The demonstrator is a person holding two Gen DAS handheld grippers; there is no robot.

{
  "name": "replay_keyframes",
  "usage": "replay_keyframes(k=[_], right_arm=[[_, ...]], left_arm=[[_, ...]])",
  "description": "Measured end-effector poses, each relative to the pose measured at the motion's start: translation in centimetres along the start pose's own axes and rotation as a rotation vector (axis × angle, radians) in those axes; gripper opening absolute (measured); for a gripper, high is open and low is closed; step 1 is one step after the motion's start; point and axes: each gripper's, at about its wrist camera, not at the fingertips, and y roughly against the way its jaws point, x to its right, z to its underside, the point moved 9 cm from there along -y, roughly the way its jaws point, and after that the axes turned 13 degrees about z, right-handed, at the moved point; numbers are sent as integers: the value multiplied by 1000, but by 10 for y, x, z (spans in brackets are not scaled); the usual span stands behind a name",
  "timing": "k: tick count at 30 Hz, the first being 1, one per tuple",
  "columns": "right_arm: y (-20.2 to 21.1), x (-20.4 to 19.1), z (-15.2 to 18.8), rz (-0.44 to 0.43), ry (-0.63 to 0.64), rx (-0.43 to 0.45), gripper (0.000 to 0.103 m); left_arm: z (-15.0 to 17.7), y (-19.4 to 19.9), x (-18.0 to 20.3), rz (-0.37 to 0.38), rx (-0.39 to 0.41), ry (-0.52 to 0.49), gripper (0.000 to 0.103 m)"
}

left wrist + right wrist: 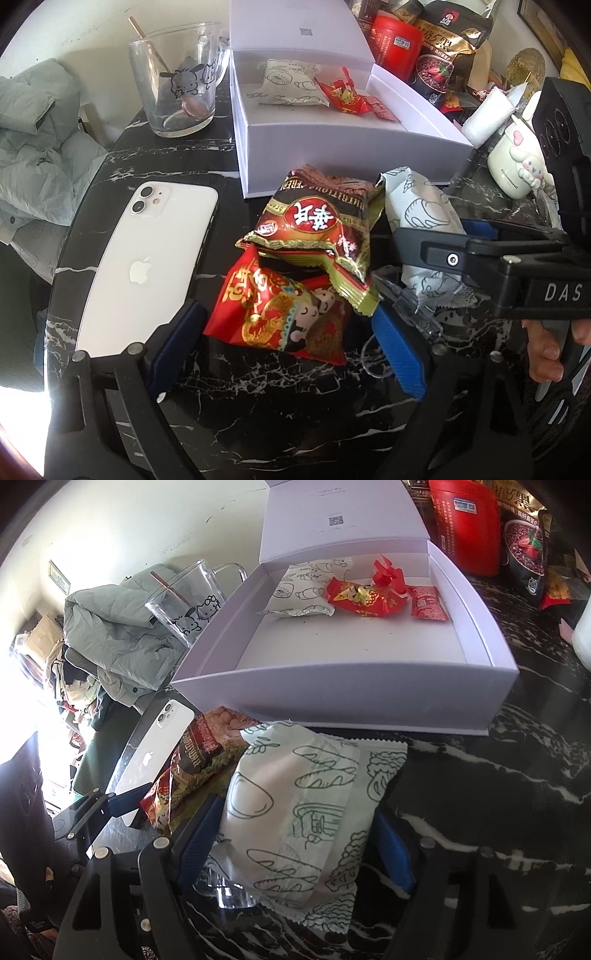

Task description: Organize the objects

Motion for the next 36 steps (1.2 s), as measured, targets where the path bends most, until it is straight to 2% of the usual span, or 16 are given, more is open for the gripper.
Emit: replay_keyframes(k=[1, 2, 4, 19, 22, 29, 30, 33, 36], right_arm=[[1, 0, 0, -2, 5, 2, 76], [2, 0, 1, -4, 10, 5, 75], [3, 2, 1, 9, 20, 12, 65], [20, 24, 15, 10, -4, 39, 61], [24, 22, 19, 10, 4, 44, 61], [31, 21, 25, 8, 10, 53, 61], [31, 22, 26, 8, 7, 52, 61], [33, 26, 29, 14, -1, 50, 61], [35, 32, 32, 26, -11, 51, 61]], left_arm=[[0, 1, 0, -8, 4, -7, 77], [0, 1, 0, -16, 7, -16, 74], [0, 2, 2, -22, 10, -31, 67], [8, 10, 13, 40, 3, 7, 59], [9, 15, 17, 37, 12, 3, 51], [13, 15, 20, 60, -3, 9, 51], [13, 15, 20, 61, -1, 12, 53], [13, 11, 20, 53, -11, 24, 66], [12, 6, 24, 34, -20, 7, 73]])
